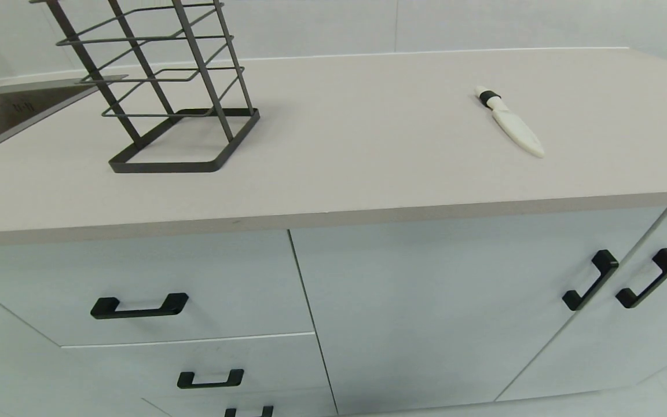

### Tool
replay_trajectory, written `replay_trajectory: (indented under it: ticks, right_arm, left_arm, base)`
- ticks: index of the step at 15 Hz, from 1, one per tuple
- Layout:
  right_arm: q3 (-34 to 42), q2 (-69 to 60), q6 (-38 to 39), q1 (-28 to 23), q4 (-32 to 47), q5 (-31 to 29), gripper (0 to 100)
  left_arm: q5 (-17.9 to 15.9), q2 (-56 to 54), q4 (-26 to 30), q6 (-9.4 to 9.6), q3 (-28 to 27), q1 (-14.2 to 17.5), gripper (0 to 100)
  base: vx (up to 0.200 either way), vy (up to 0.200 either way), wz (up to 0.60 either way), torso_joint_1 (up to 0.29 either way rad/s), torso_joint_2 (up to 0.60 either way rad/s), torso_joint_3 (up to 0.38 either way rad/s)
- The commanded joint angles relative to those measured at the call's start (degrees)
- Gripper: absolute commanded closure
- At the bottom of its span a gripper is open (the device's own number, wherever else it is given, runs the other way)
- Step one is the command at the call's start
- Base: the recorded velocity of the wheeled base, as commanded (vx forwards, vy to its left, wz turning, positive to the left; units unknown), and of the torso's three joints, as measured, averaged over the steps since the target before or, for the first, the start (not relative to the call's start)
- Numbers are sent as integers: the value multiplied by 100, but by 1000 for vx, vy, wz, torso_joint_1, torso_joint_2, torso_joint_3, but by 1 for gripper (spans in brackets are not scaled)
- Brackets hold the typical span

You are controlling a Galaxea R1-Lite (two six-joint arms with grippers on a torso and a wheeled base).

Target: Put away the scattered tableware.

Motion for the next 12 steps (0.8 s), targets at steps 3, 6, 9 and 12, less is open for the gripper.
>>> replay_trajectory:
  ticks: [3, 6, 9, 12]
  right_arm:
    - [0, 7, -4, 0, 2, 1, 0]
    - [0, 7, -4, 0, 2, 1, 0]
    - [0, 7, -4, 0, 2, 1, 0]
    - [0, 7, -4, 0, 2, 1, 0]
  left_arm:
    - [0, 11, 5, -8, 1, 2, 0]
    - [0, 11, 5, -16, 1, 2, 0]
    - [0, 11, 5, -16, 1, 2, 0]
    - [0, 11, 5, -16, 1, 2, 0]
  base:
    - [0, 0, 0, 238, -98, -152]
    - [0, 0, 0, 222, -597, -217]
    - [0, 0, 0, 211, -546, -199]
    - [0, 0, 0, 176, -483, -219]
